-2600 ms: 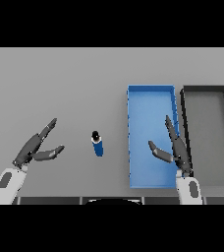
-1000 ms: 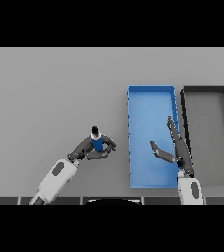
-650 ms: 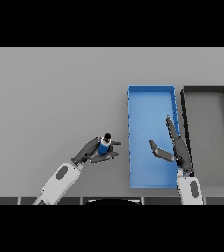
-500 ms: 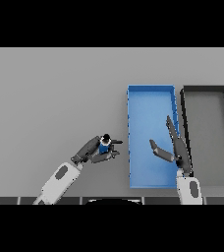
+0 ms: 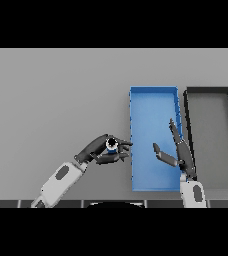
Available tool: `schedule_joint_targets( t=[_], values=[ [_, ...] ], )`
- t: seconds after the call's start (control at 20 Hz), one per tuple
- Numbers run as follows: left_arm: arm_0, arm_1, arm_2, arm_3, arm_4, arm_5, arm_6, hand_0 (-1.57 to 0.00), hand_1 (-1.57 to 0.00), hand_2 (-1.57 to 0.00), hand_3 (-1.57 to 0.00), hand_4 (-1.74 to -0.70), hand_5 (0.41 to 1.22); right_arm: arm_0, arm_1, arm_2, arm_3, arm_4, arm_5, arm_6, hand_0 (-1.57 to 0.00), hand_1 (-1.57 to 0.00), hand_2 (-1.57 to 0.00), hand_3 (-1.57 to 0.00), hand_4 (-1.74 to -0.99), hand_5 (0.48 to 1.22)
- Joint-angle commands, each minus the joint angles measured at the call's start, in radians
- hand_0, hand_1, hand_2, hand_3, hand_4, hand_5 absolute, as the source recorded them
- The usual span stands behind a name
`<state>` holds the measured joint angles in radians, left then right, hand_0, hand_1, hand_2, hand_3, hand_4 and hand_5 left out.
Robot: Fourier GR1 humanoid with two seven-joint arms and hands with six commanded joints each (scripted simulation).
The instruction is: Pick up the blue pipe and place it into the blue bin.
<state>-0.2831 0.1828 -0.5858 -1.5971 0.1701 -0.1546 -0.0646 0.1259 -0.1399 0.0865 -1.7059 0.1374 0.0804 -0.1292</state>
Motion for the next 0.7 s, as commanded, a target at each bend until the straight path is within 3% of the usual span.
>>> schedule_joint_targets(
  t=[0.0,0.25,0.5,0.65],
  values=[
    [-0.006,-0.001,-0.004,-0.001,-0.003,-0.002,0.007,-1.56,-1.56,-1.56,-1.44,-1.73,1.218,0.015,-0.004,0.0,-0.004,0.007,-0.003,-0.011,0.0,0.0,0.0,0.0,-1.195,0.635],
    [-0.007,-0.002,-0.005,0.006,-0.001,-0.009,0.032,-1.57,-1.57,-1.57,-1.44,-1.73,1.219,0.013,-0.005,-0.01,-0.005,-0.011,0.002,0.004,0.0,0.0,0.0,0.0,-1.174,0.629],
    [-0.007,-0.006,-0.015,-0.001,-0.019,-0.006,0.025,-1.57,-1.57,-1.57,-1.44,-1.73,1.22,0.017,-0.01,-0.009,-0.026,-0.02,0.008,0.027,0.0,0.0,0.0,0.0,-1.207,0.619],
    [-0.004,-0.008,-0.018,0.016,-0.026,-0.009,0.022,-1.57,-1.57,-1.57,-1.44,-1.73,1.221,0.014,-0.021,-0.014,-0.064,-0.079,0.051,0.004,0.0,0.0,0.0,0.0,-1.195,0.61]
  ],
)
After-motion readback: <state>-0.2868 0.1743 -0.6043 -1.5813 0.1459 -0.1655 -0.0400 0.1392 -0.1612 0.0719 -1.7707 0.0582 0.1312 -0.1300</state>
